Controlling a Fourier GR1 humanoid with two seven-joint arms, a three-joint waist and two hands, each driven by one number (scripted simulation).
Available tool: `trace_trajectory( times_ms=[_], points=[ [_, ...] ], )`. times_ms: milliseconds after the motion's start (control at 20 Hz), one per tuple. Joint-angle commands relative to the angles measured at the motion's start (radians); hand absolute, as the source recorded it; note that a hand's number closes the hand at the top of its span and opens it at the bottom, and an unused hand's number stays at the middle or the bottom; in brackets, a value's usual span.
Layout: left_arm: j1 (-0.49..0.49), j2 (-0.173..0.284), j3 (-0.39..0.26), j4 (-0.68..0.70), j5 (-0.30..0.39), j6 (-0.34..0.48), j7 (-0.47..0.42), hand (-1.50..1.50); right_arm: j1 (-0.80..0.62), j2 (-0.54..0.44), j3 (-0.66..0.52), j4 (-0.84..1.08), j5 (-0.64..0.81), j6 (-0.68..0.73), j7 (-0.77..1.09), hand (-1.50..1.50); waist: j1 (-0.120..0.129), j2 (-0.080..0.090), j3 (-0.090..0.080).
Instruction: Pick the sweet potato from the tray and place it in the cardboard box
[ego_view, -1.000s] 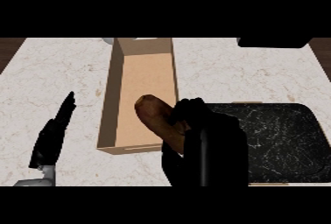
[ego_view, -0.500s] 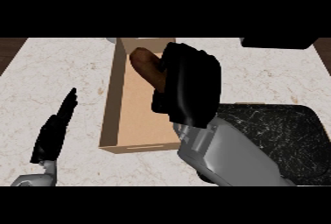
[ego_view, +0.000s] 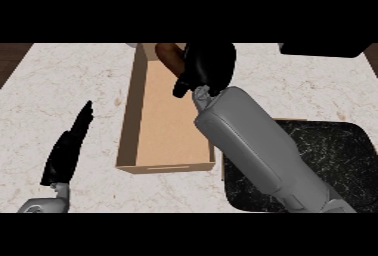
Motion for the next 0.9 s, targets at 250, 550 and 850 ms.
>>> trace_trajectory(
  times_ms=[250,550,850],
  points=[
    [0.005,-0.006,-0.003,-0.026,-0.001,-0.004,0.024,0.00,-0.056,0.007,-0.006,0.313,-0.150,-0.320,0.016,-1.50,0.007,-0.001,0.001],
    [-0.019,0.008,0.020,0.014,0.013,-0.019,-0.008,0.00,-0.090,0.007,-0.010,0.363,-0.178,-0.579,-0.070,-1.50,0.008,0.003,0.001],
    [-0.011,0.004,0.031,0.047,-0.004,0.004,-0.032,0.00,-0.065,0.007,-0.064,0.326,-0.147,-0.843,-0.113,-1.50,-0.027,-0.004,0.001]
  ],
)
